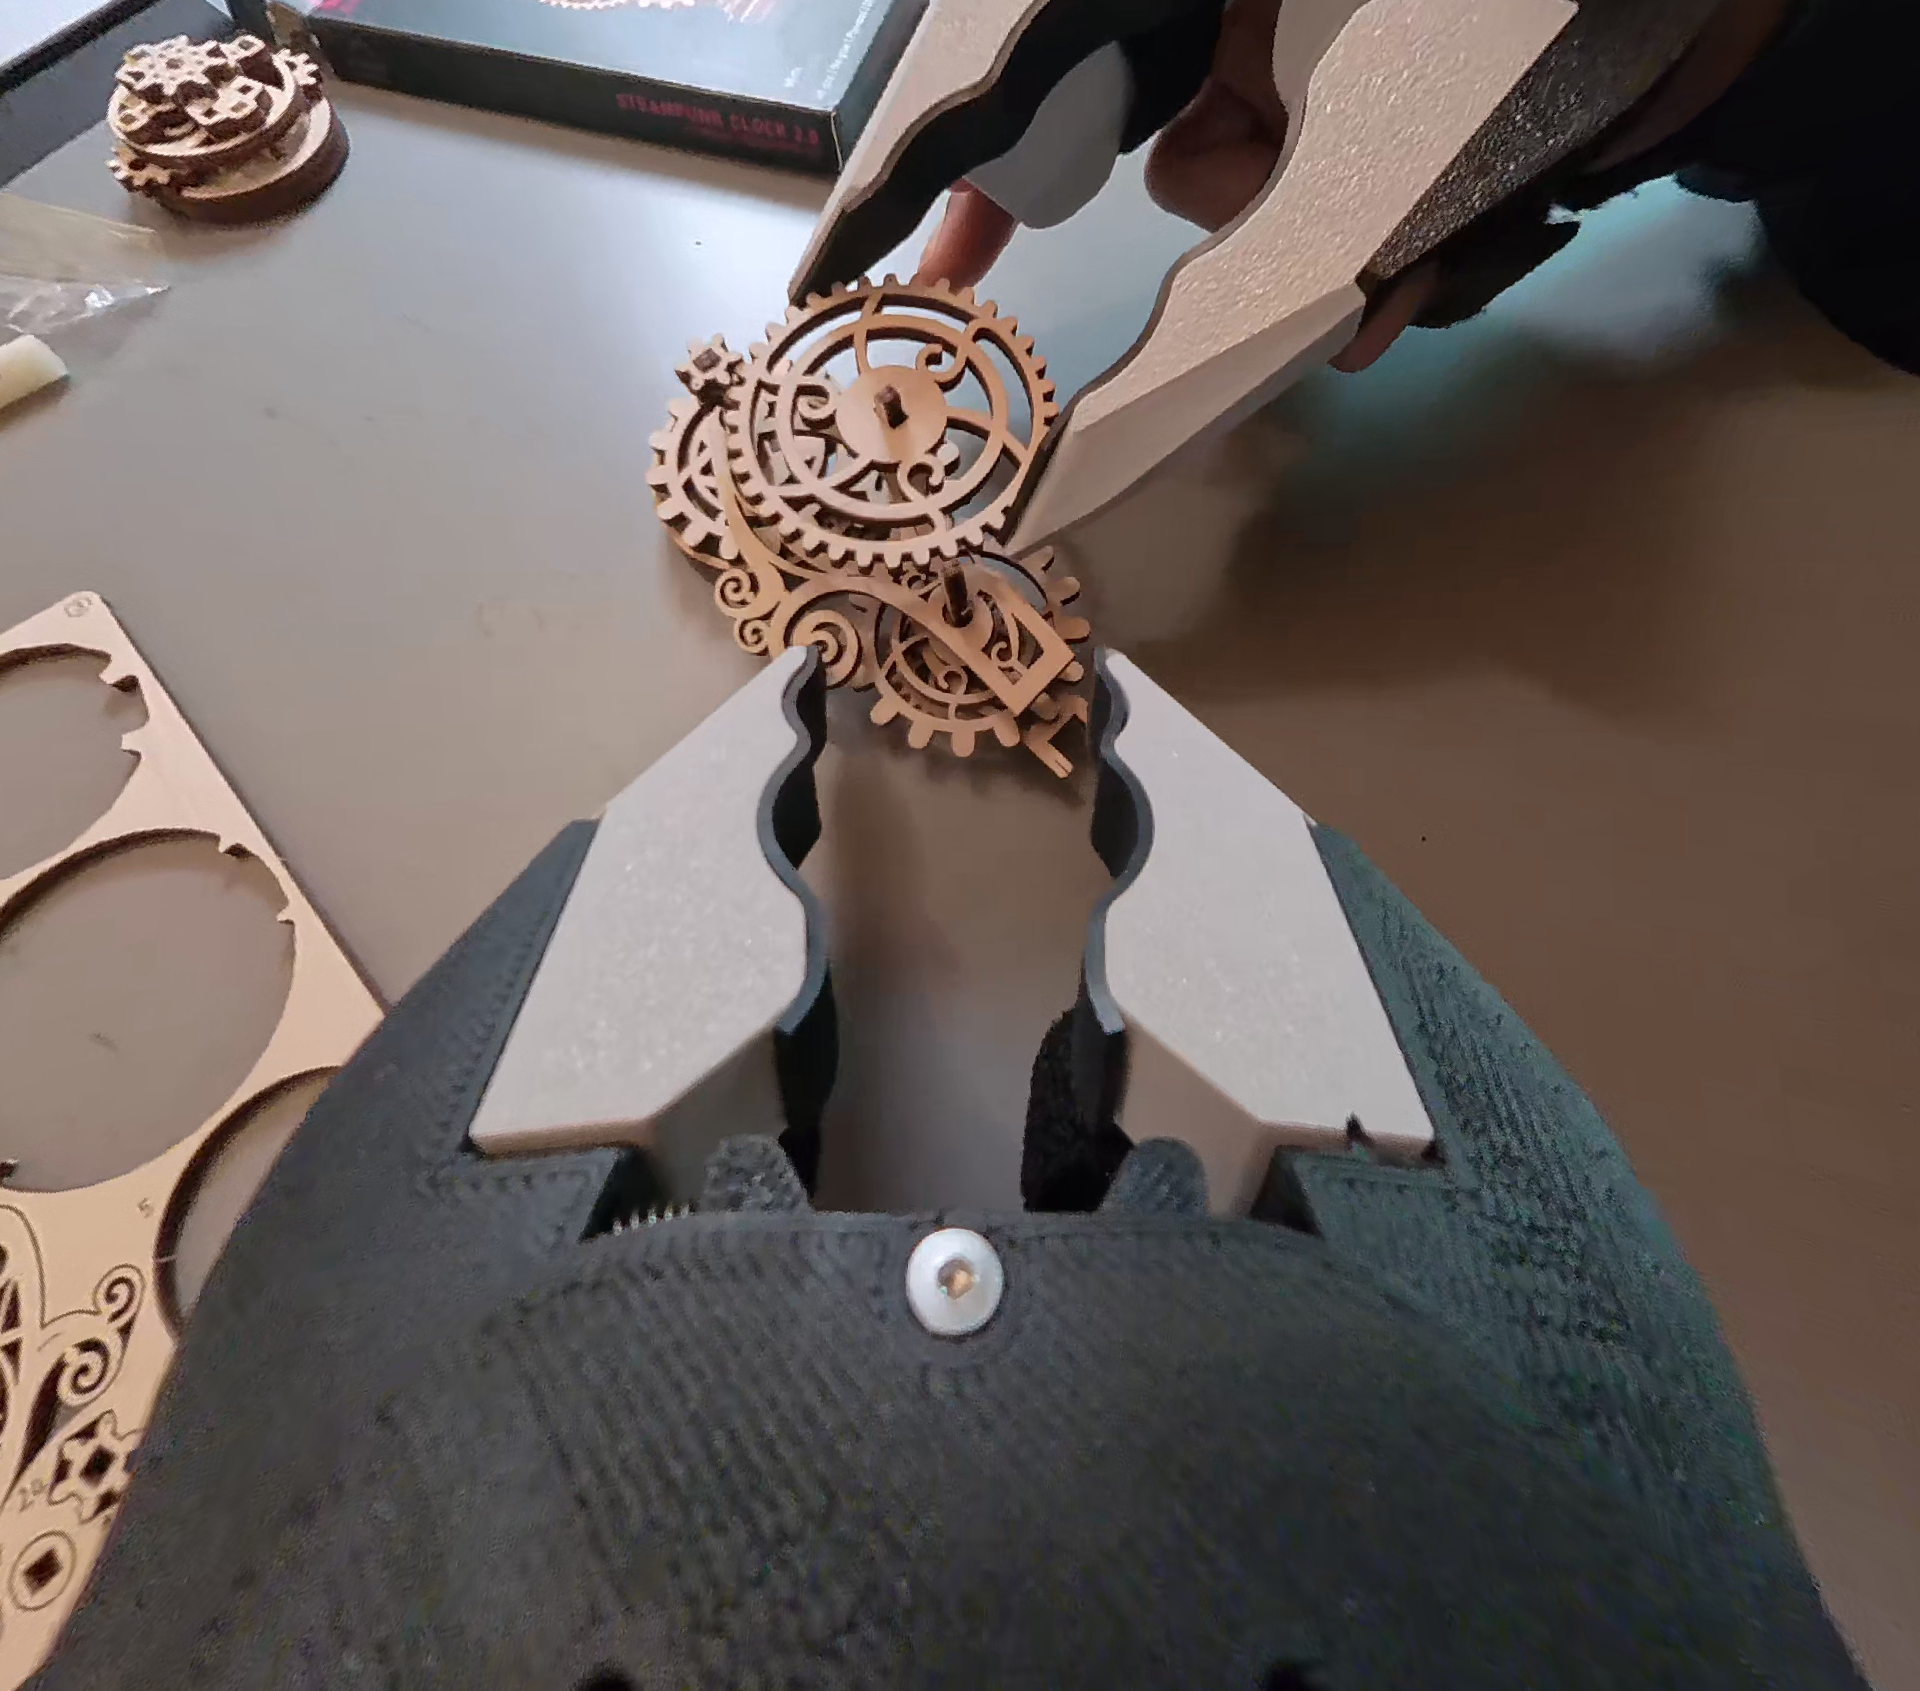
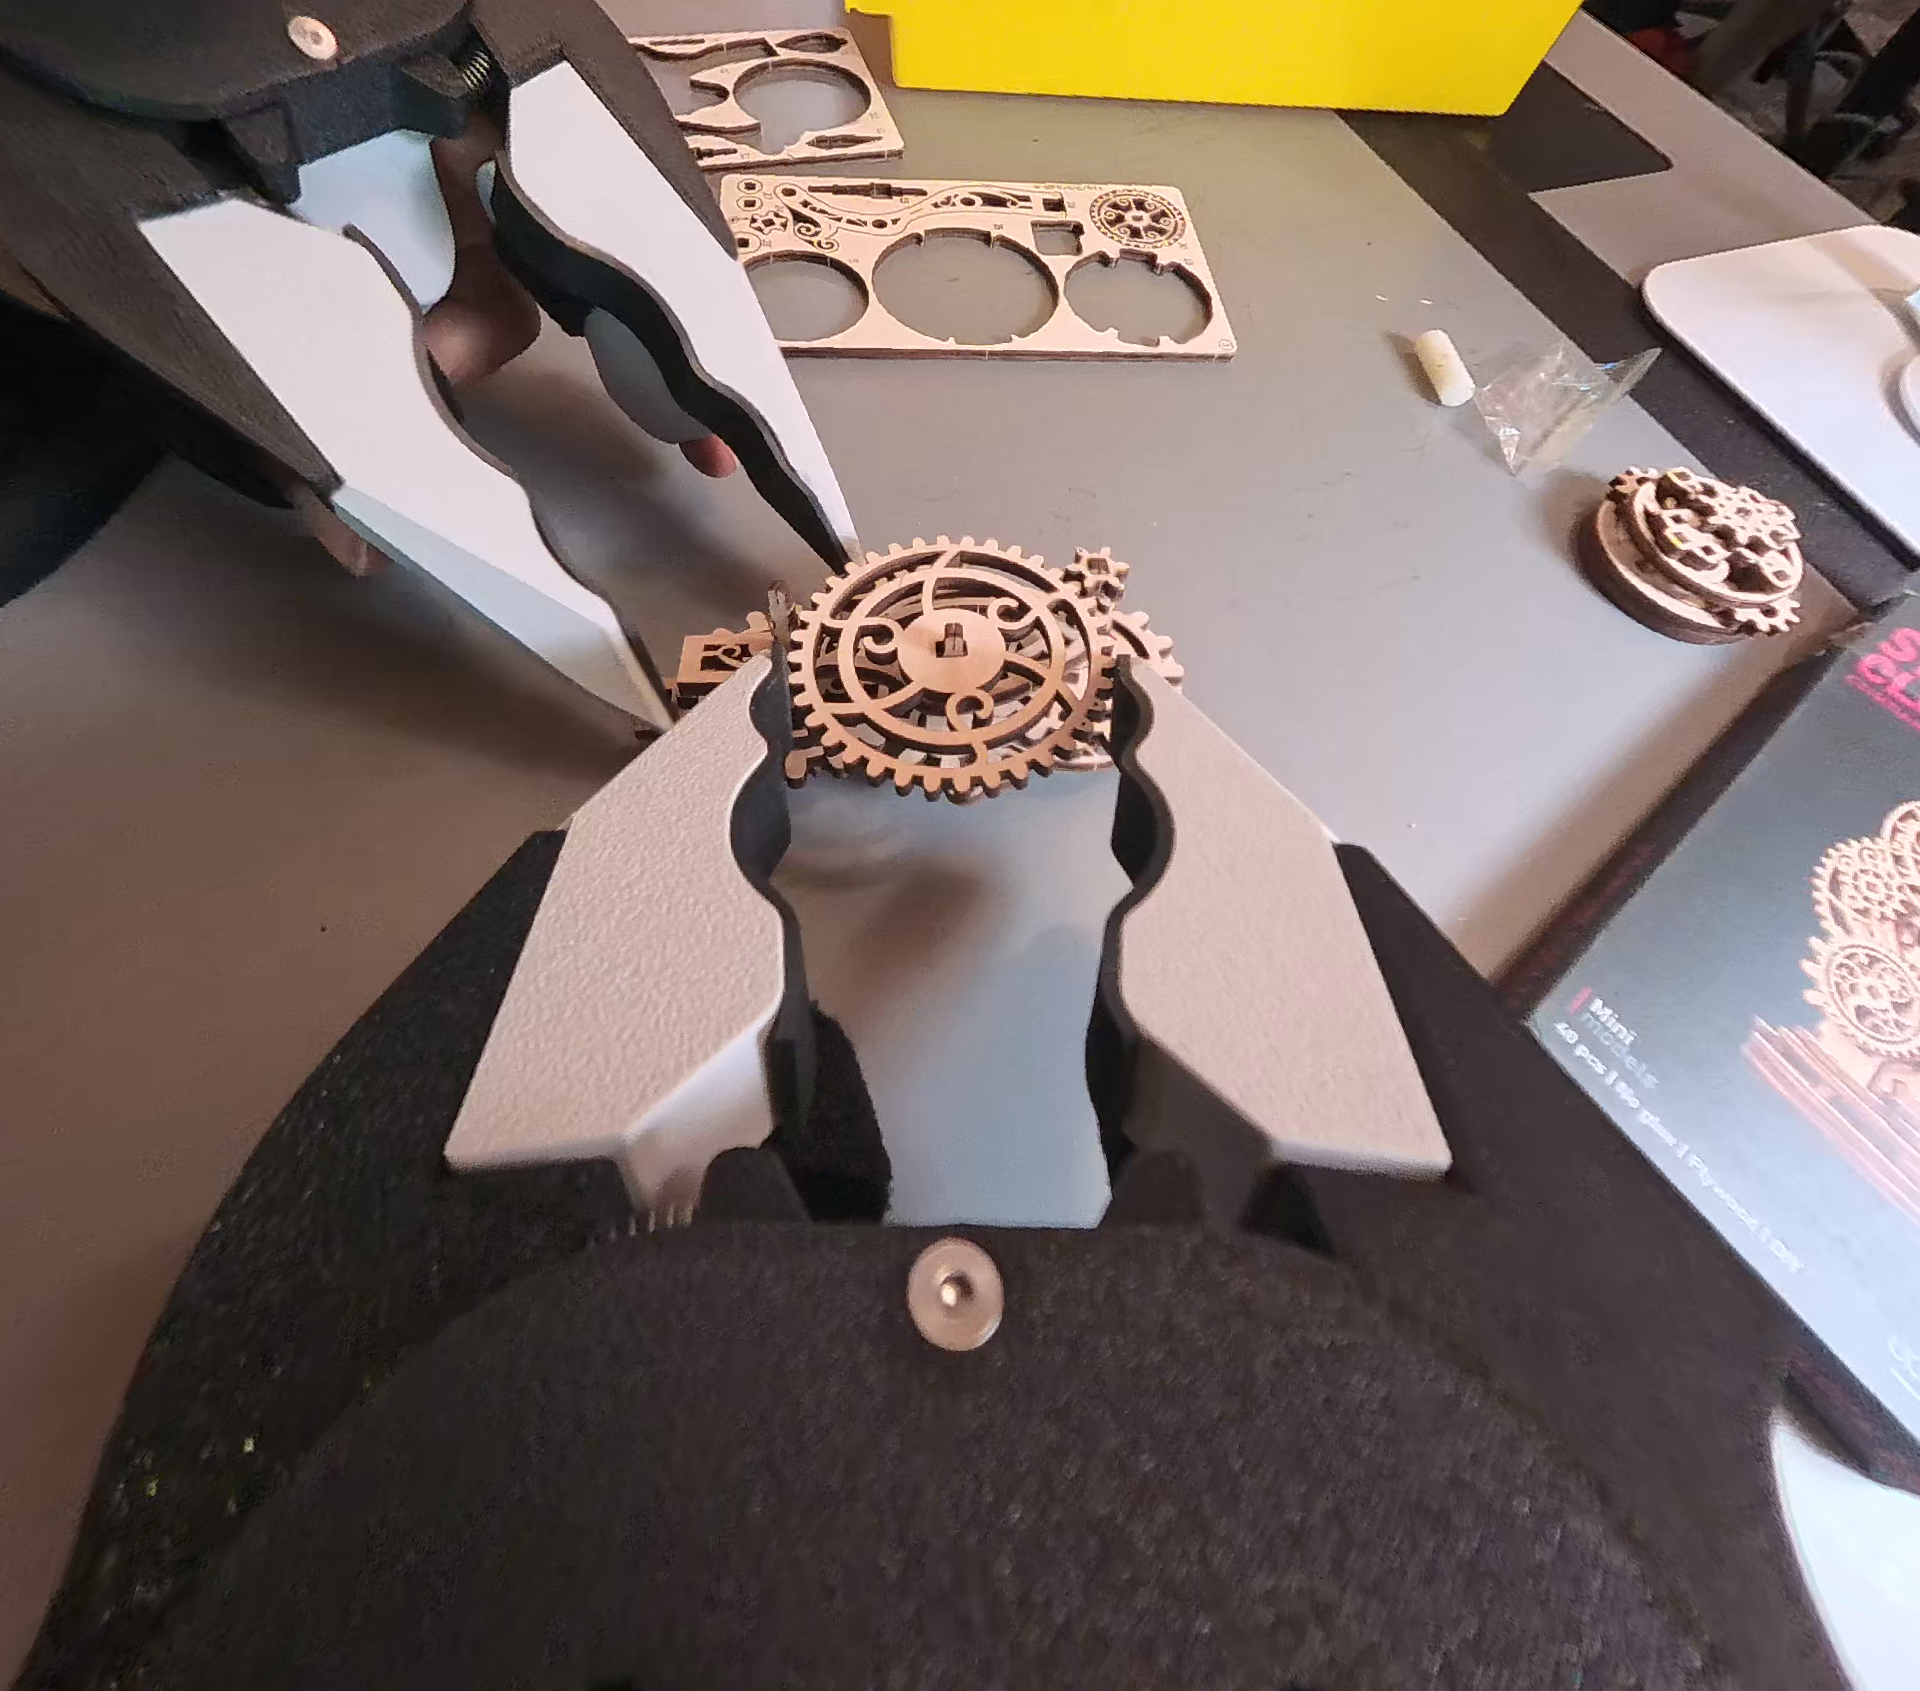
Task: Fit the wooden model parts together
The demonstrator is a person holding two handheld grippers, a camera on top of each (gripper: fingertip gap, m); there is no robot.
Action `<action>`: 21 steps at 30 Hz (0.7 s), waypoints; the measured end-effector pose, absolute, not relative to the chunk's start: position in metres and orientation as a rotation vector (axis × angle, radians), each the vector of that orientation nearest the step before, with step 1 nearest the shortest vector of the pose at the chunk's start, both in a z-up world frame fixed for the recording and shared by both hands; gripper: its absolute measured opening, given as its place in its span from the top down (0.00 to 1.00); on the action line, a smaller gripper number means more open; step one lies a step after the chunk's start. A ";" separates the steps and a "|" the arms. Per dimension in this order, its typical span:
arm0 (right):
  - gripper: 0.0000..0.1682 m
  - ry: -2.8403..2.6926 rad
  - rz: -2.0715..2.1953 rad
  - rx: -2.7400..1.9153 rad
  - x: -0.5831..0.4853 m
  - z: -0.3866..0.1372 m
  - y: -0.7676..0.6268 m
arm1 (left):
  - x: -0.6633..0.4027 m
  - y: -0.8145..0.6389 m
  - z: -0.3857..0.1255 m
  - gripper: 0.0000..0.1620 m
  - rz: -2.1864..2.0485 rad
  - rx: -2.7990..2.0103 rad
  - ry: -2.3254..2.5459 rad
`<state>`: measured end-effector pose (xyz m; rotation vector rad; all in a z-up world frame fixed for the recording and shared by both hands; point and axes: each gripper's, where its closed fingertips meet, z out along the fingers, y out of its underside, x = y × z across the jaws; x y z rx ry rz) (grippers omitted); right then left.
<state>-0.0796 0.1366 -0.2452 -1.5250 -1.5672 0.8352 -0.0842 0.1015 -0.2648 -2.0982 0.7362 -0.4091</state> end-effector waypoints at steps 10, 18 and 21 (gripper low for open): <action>0.64 -1.574 0.798 -1.479 -0.080 -0.246 0.136 | -0.087 0.101 -0.265 0.73 -0.365 -2.094 0.724; 0.64 -1.552 0.890 -1.491 -0.081 -0.245 0.135 | -0.093 0.101 -0.255 0.70 -0.492 -2.040 0.637; 0.64 -1.539 0.933 -1.493 -0.081 -0.242 0.135 | -0.089 0.101 -0.255 0.70 -0.515 -2.030 0.642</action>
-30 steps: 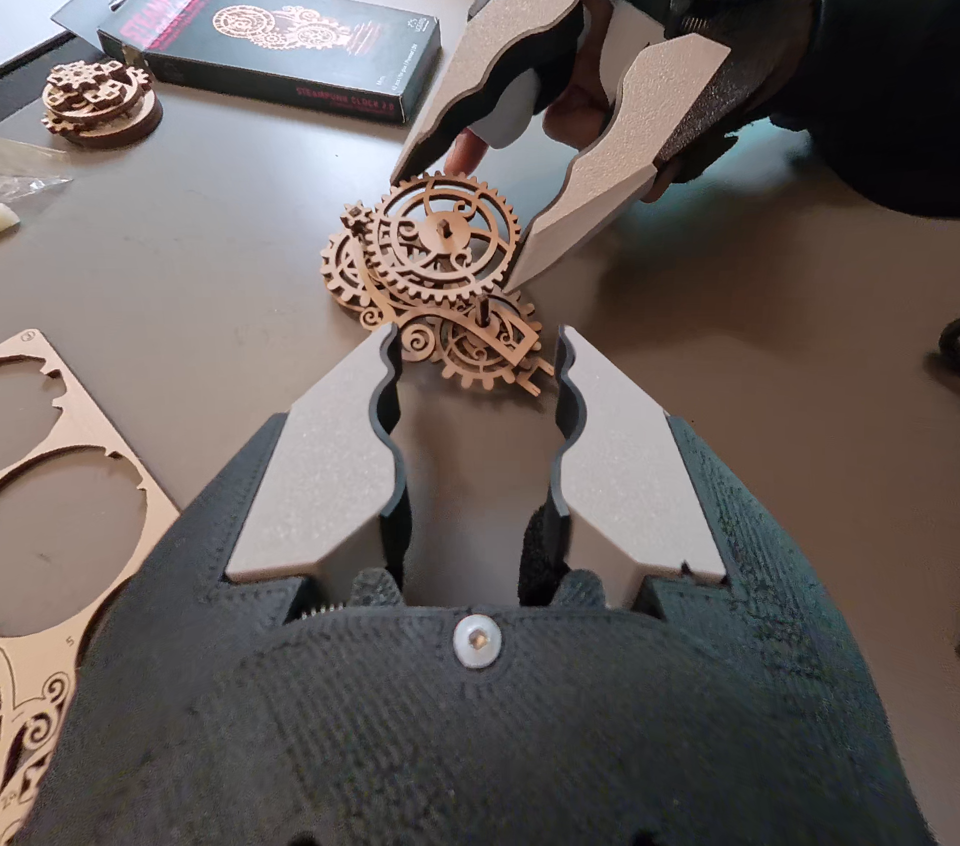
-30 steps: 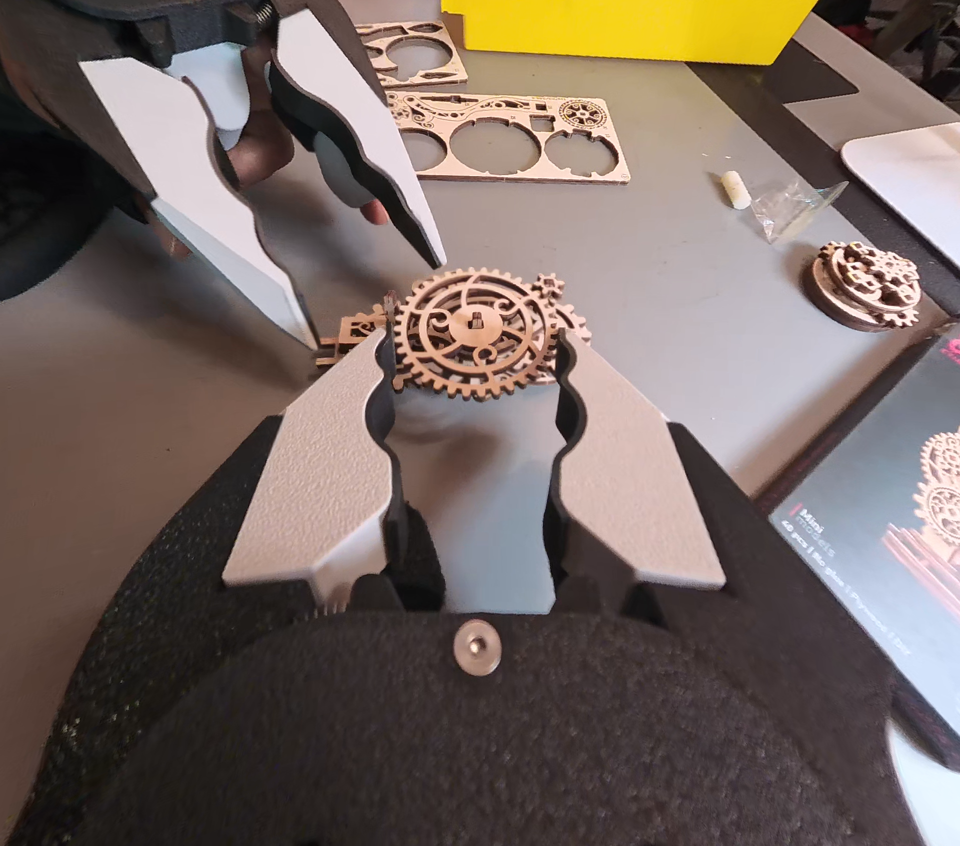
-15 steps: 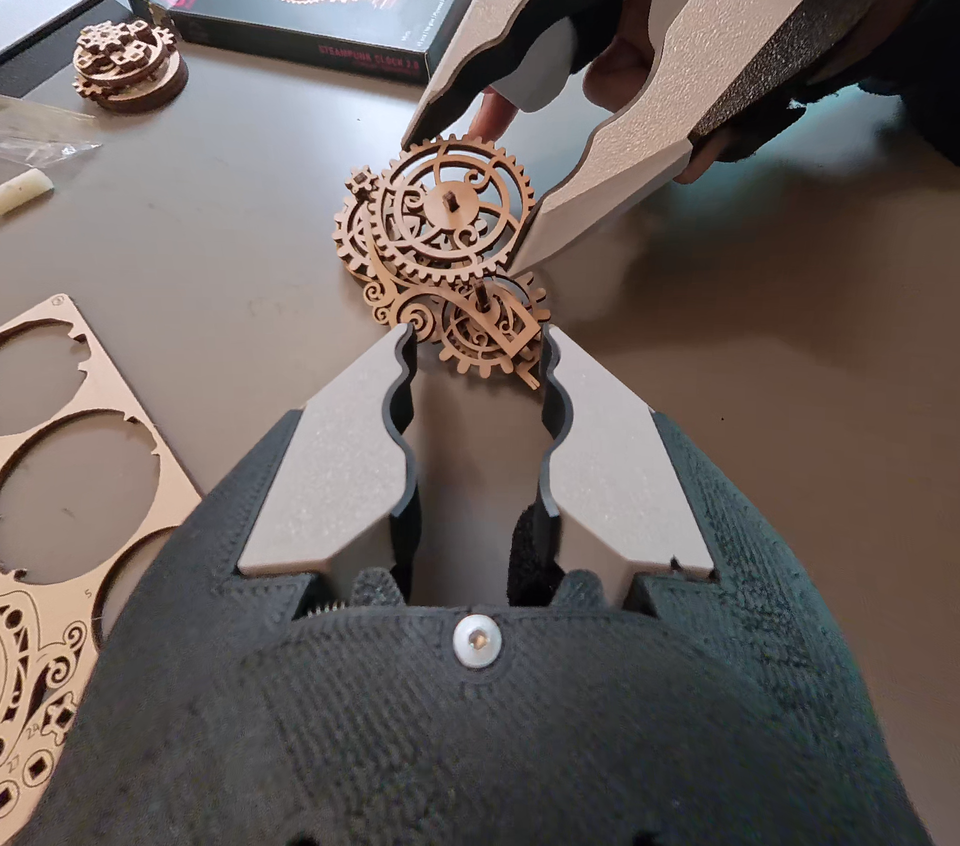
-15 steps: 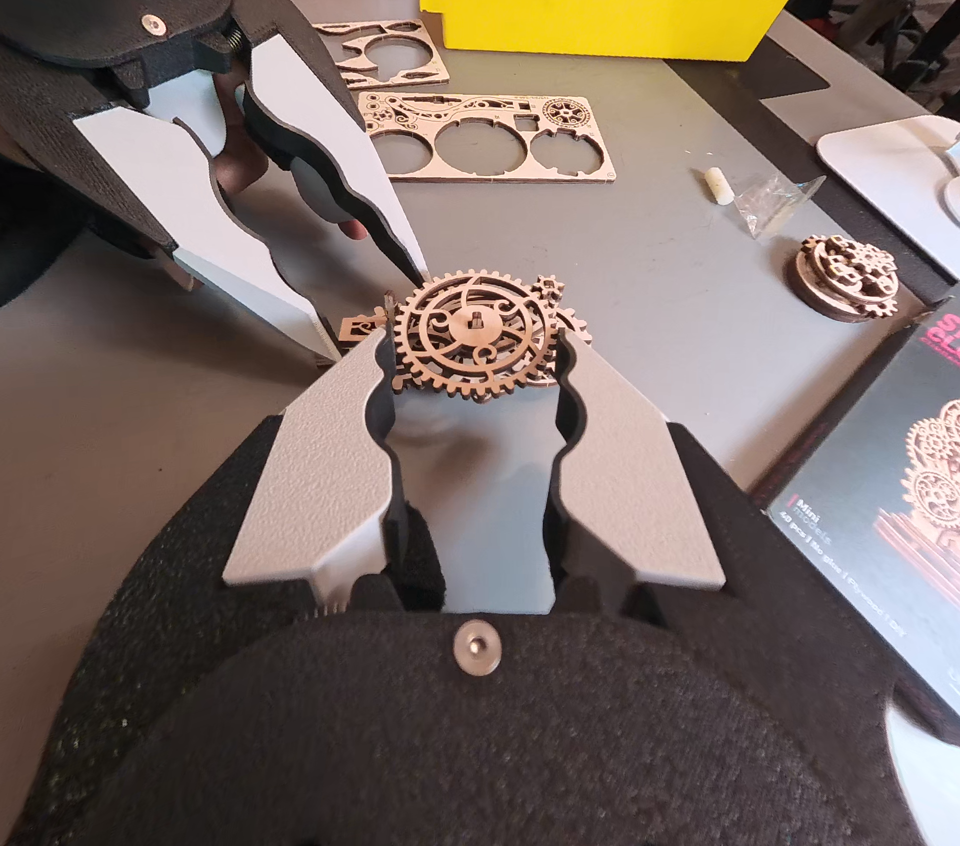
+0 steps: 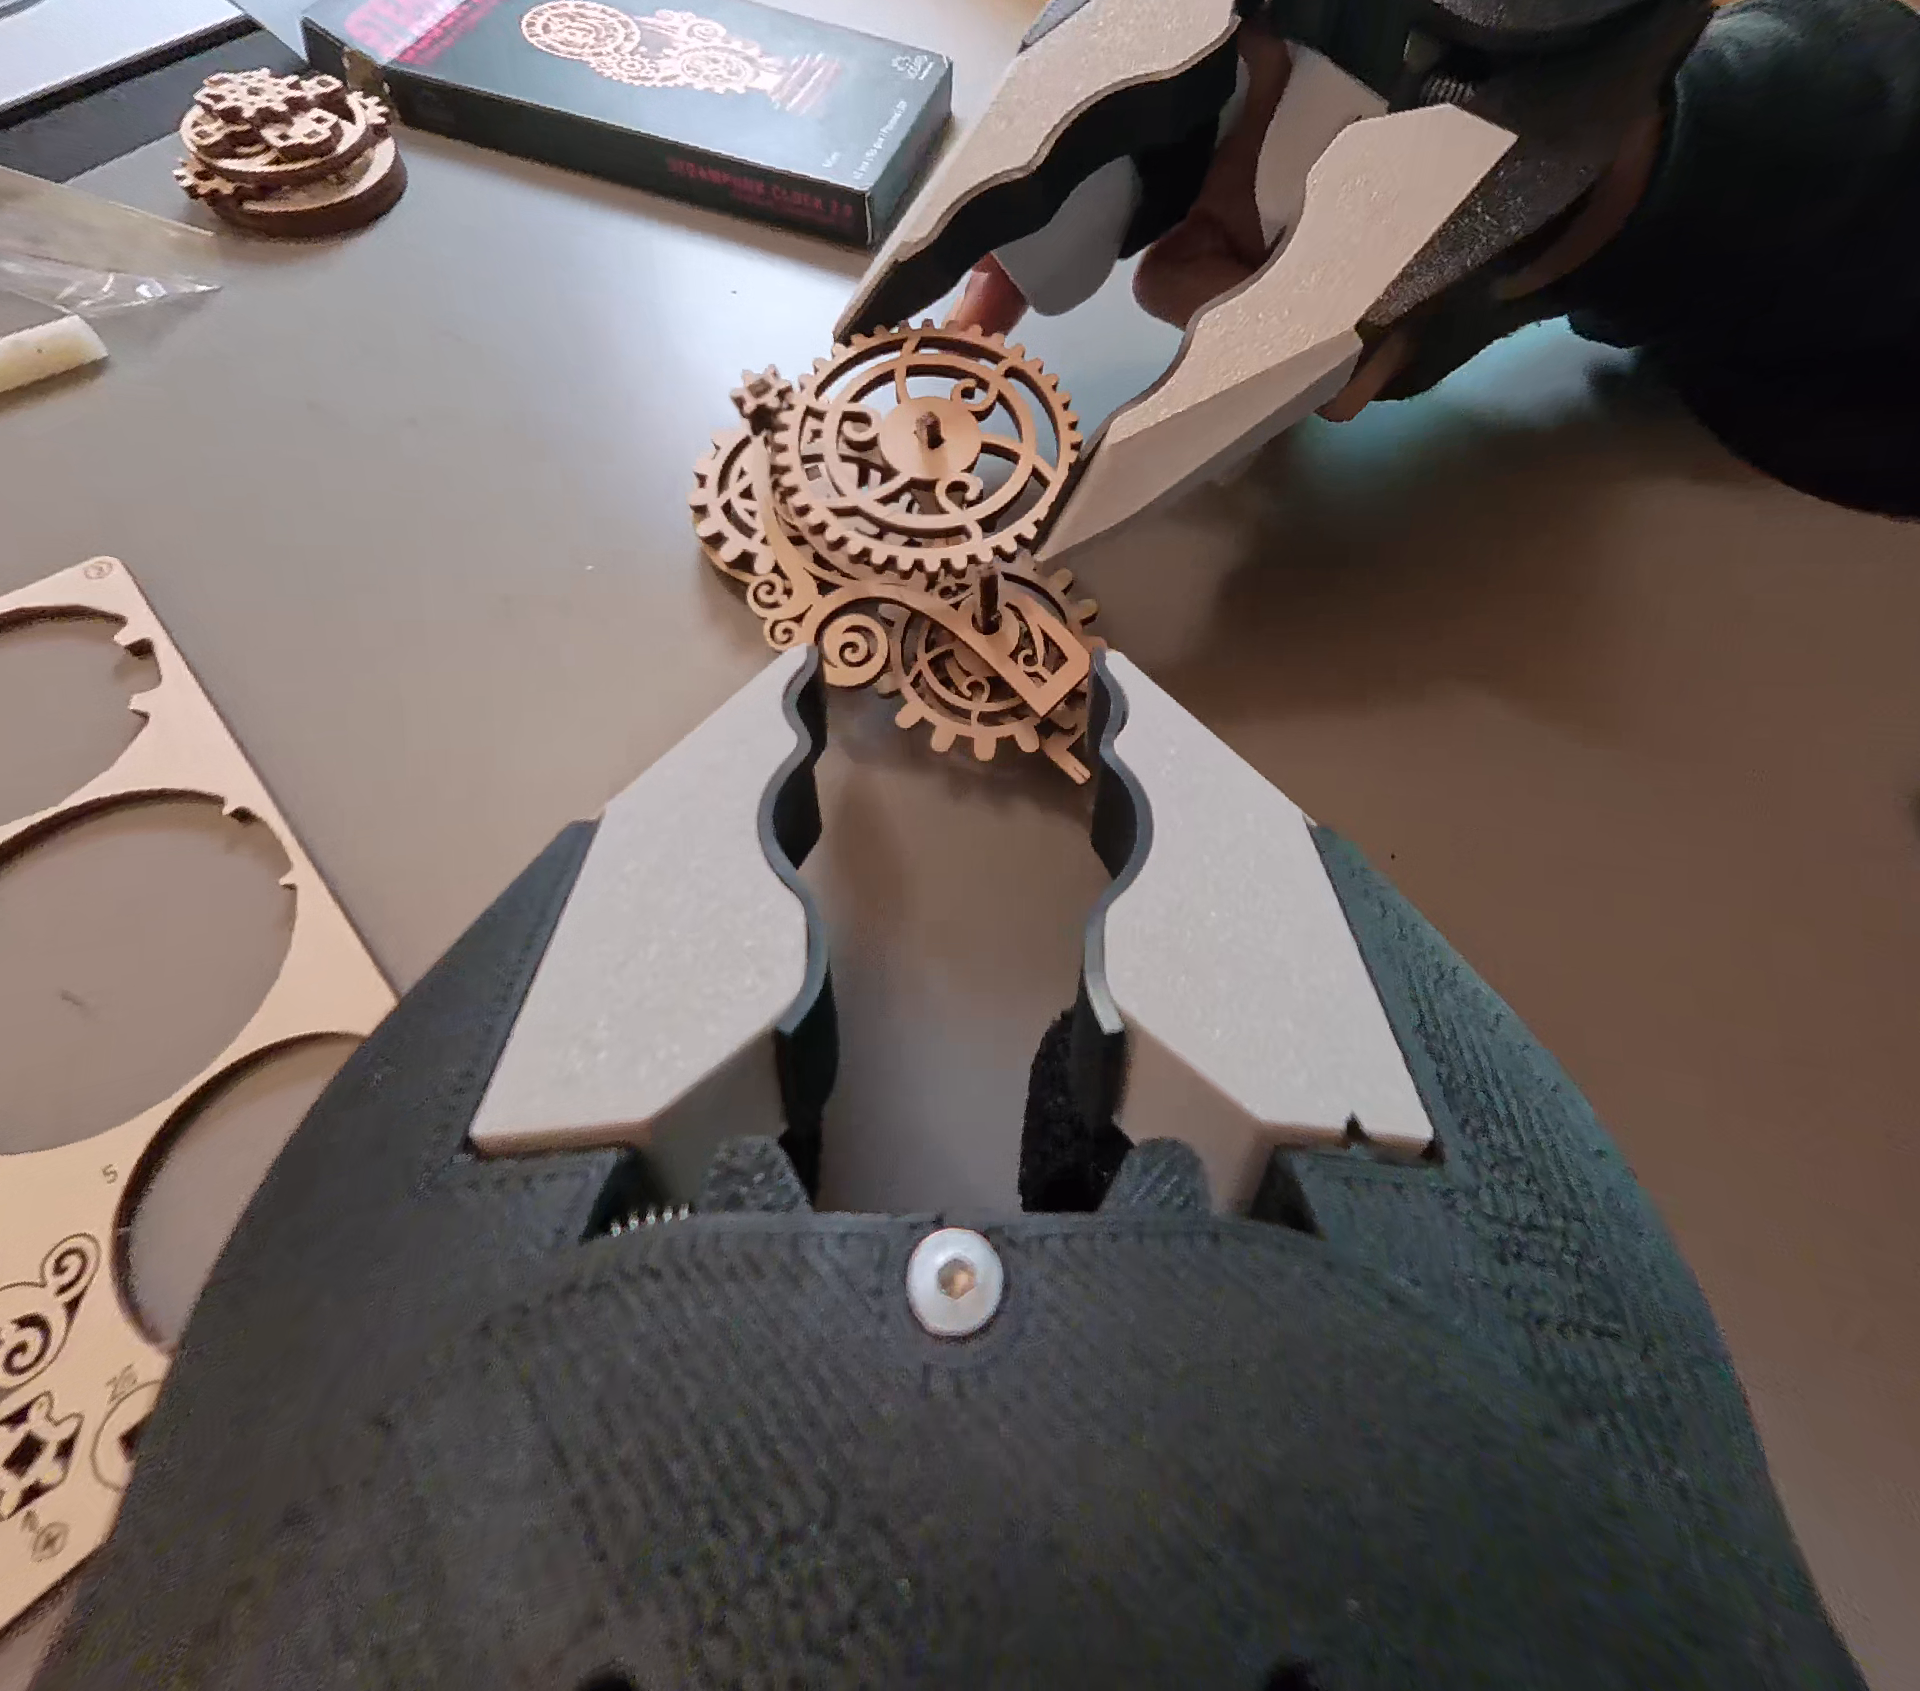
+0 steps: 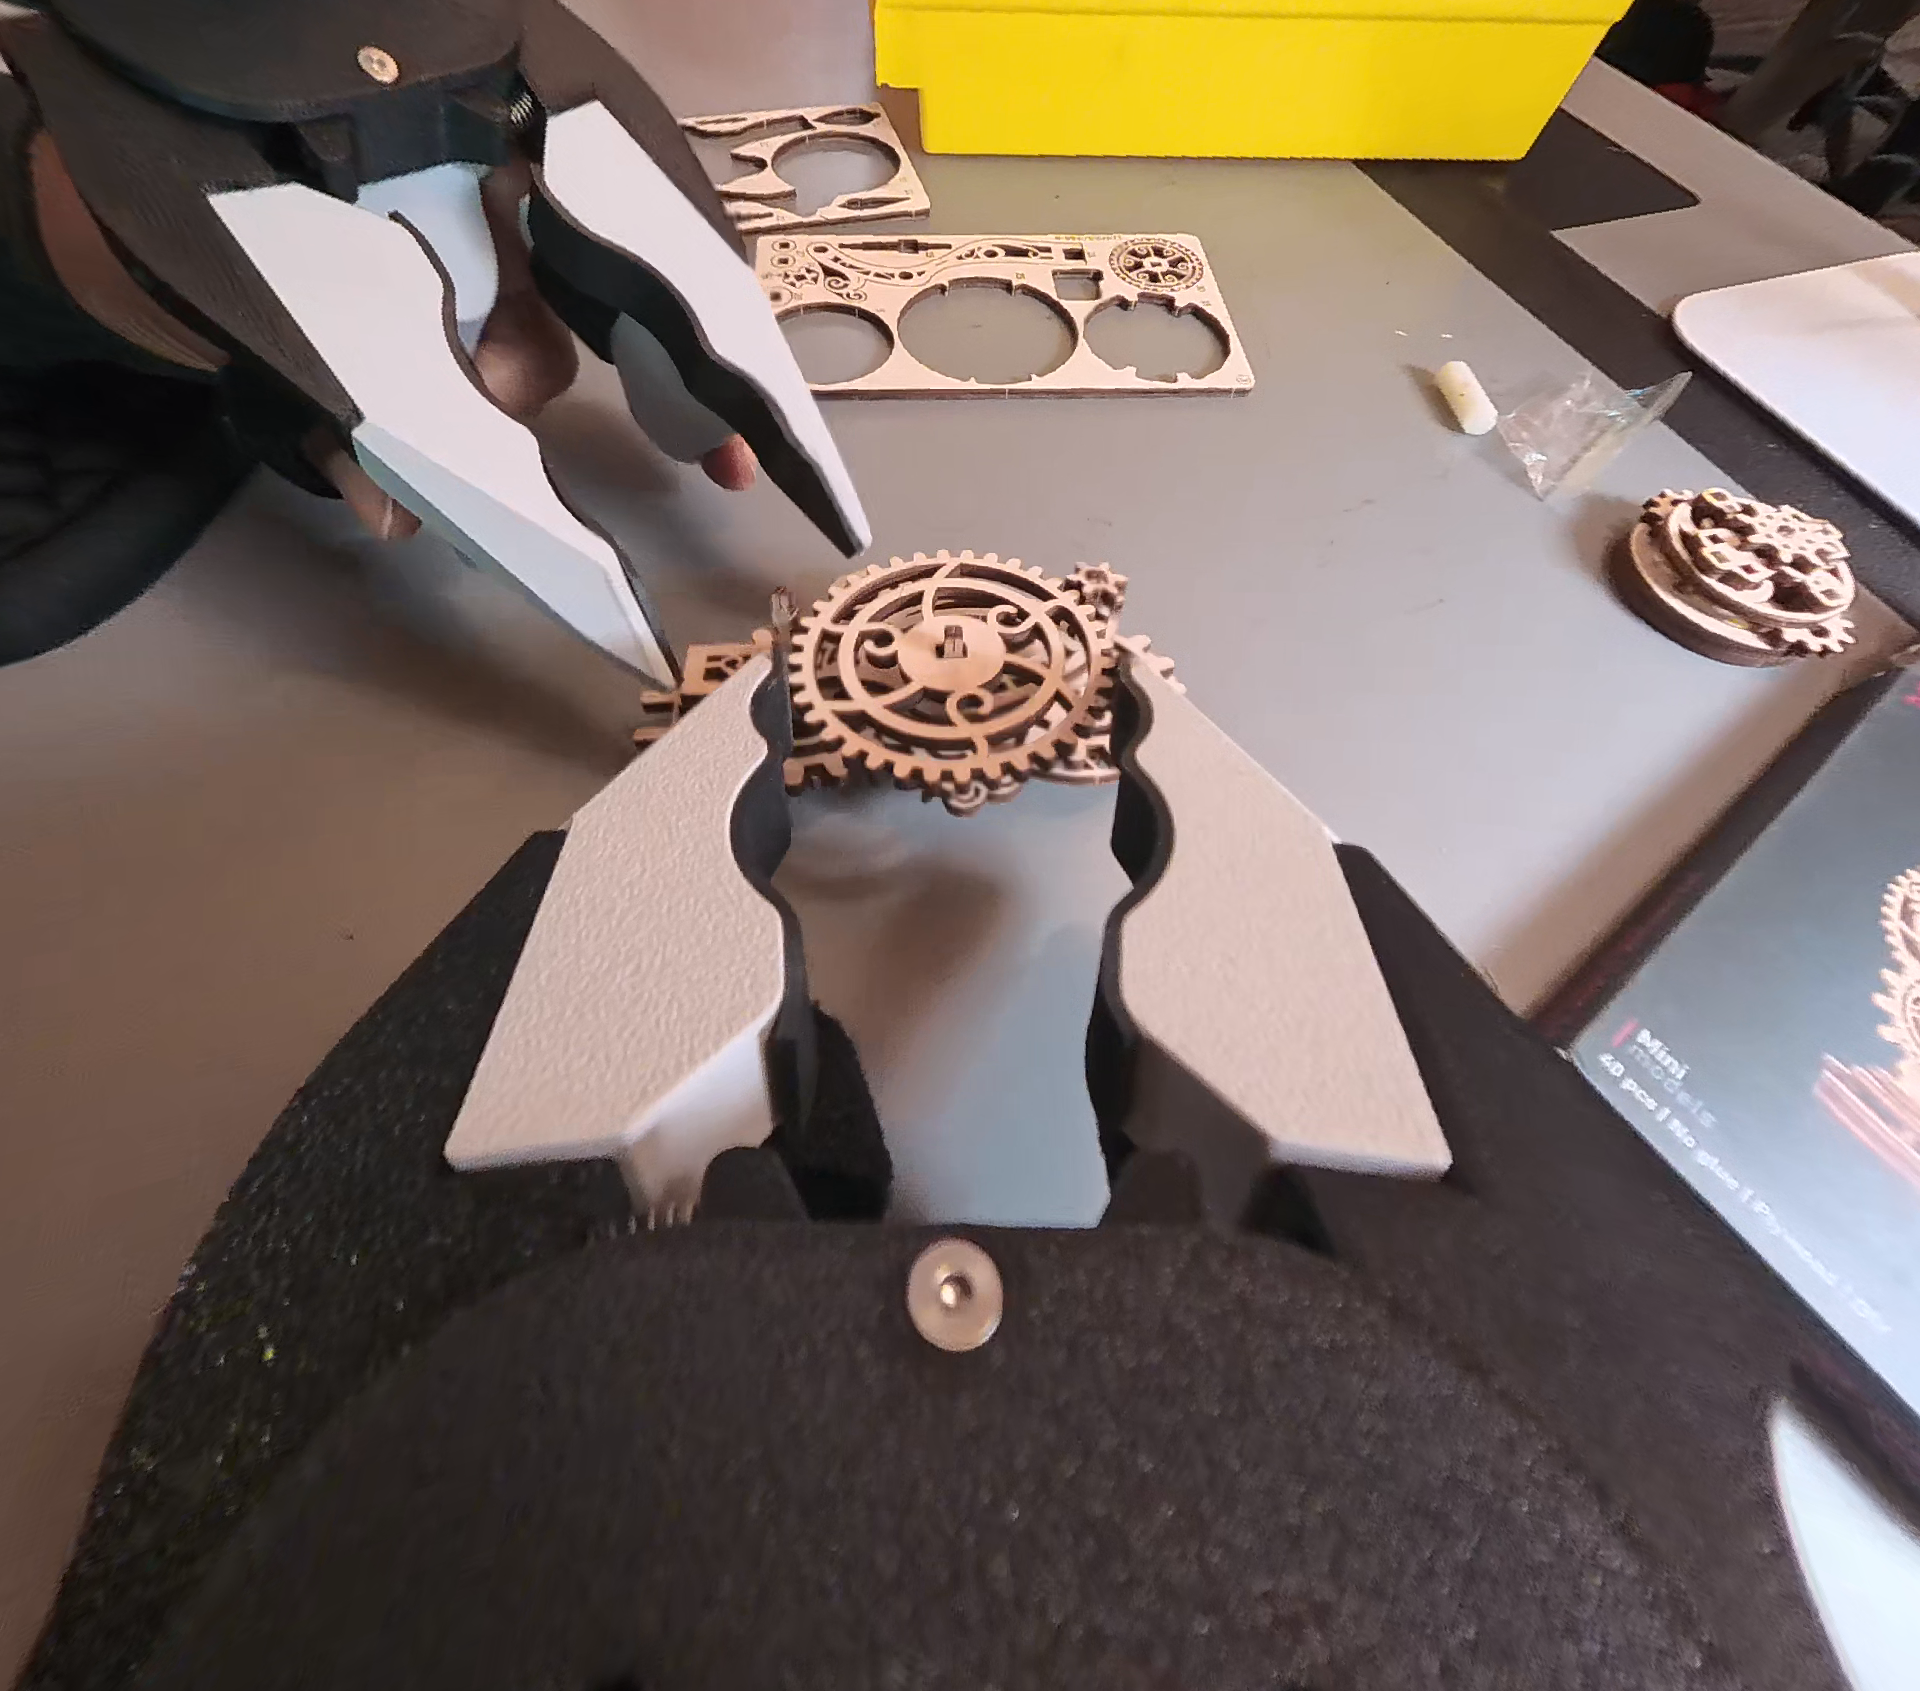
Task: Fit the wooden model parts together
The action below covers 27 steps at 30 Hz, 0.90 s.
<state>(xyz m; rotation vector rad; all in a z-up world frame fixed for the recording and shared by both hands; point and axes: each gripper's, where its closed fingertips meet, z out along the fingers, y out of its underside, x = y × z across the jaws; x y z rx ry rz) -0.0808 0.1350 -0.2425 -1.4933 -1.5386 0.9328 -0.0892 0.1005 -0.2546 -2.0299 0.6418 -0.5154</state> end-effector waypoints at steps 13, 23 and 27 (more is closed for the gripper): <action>0.64 -1.531 0.960 -1.503 -0.079 -0.241 0.137 | -0.091 0.104 -0.254 0.68 -0.472 -2.009 0.659; 0.64 -1.525 1.027 -1.530 -0.079 -0.241 0.136 | -0.086 0.114 -0.255 0.50 -0.452 -2.012 0.665; 0.64 -1.528 1.079 -1.546 -0.078 -0.241 0.134 | -0.083 0.118 -0.263 0.47 -0.388 -2.038 0.730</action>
